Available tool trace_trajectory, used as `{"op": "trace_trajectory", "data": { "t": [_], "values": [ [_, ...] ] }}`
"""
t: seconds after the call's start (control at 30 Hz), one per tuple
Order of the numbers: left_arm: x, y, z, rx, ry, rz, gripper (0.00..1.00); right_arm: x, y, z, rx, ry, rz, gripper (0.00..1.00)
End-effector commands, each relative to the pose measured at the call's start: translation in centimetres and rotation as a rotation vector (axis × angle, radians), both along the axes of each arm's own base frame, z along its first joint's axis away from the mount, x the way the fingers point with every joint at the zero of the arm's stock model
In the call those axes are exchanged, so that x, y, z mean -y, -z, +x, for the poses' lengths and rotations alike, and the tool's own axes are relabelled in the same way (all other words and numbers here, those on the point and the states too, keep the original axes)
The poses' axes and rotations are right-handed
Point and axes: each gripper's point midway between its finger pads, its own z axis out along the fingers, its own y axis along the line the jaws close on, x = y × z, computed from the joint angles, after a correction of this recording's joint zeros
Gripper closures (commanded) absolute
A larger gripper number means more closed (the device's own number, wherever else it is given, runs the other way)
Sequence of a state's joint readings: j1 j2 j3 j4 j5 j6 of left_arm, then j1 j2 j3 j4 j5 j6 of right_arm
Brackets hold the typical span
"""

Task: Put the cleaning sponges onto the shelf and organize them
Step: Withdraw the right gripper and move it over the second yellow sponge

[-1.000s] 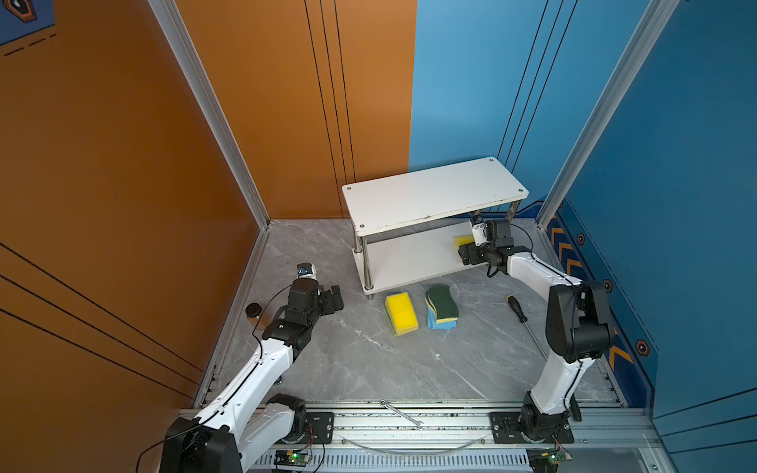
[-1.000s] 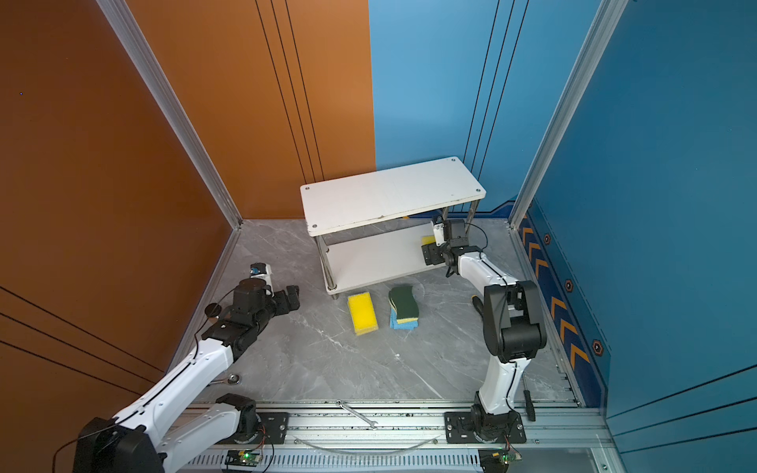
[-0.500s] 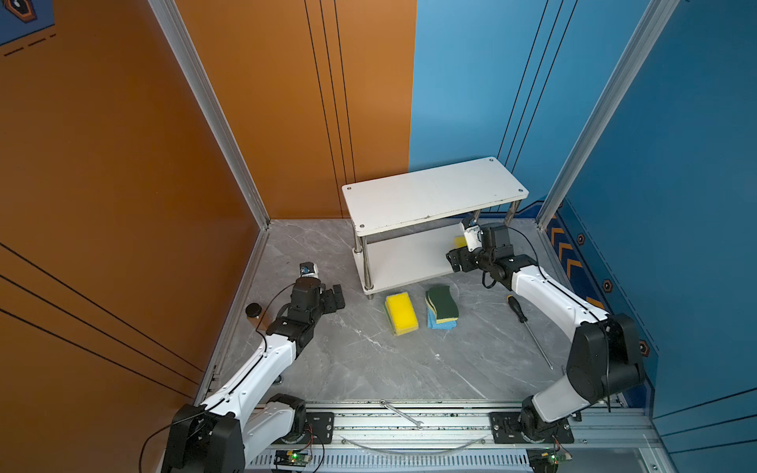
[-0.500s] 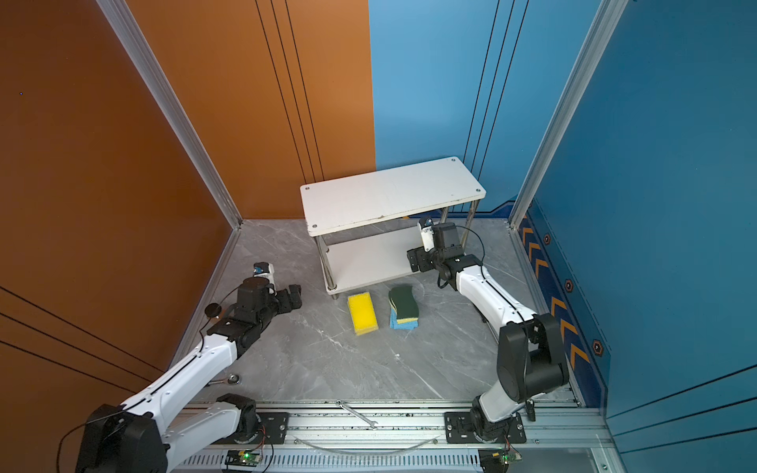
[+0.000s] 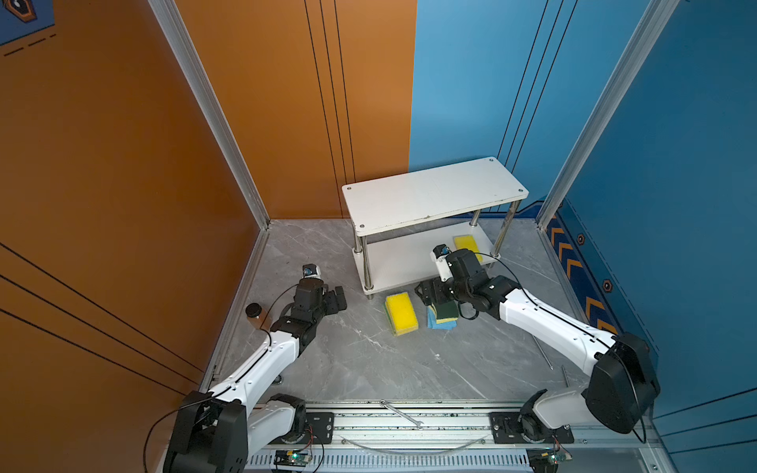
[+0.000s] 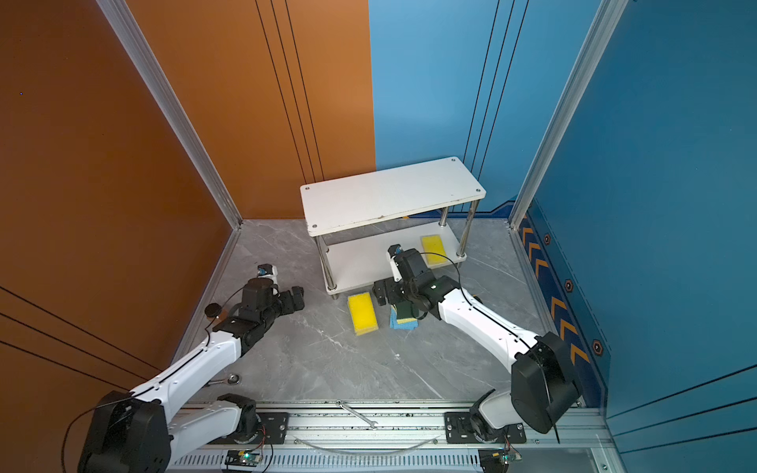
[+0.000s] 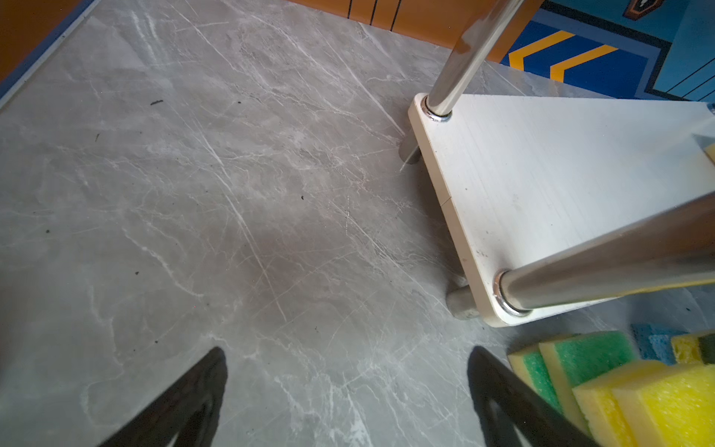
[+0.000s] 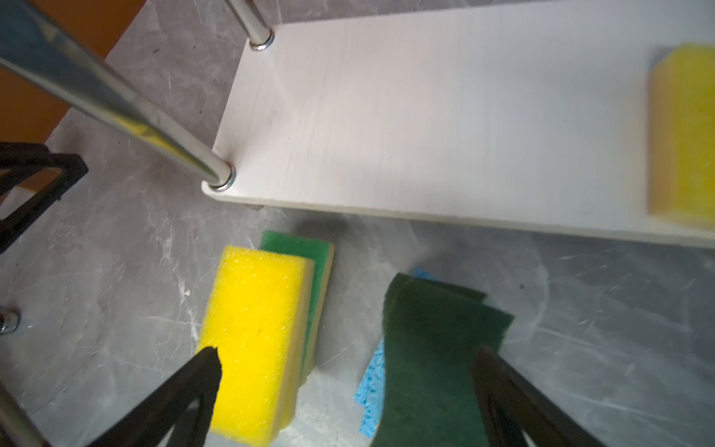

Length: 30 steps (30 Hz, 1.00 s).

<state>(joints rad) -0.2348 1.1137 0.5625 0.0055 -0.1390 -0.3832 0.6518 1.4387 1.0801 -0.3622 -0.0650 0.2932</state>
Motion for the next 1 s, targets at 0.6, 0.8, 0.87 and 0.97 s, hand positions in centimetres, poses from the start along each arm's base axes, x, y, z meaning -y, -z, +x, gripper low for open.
{"op": "trace_trajectory", "data": {
  "t": [0.6, 0.8, 0.87, 0.97],
  "values": [
    [1.6, -0.9, -0.2, 0.032, 0.039, -0.061, 0.02, -5.3, 2.6, -6.2, -0.078, 0.043, -0.133, 0.0],
    [1.7, -1.2, -0.6, 0.036, 0.043, -0.072, 0.03, -5.4, 3.7, -6.2, -0.087, 0.043, -0.19, 0.0],
    [1.8, -1.3, -0.7, 0.04, 0.045, -0.078, 0.02, -5.3, 4.0, -6.2, -0.087, 0.041, -0.207, 0.0],
    [1.8, -1.5, -0.9, 0.047, 0.047, -0.082, 0.03, -5.4, 4.6, -6.3, -0.096, 0.036, -0.22, 0.01]
  ]
}}
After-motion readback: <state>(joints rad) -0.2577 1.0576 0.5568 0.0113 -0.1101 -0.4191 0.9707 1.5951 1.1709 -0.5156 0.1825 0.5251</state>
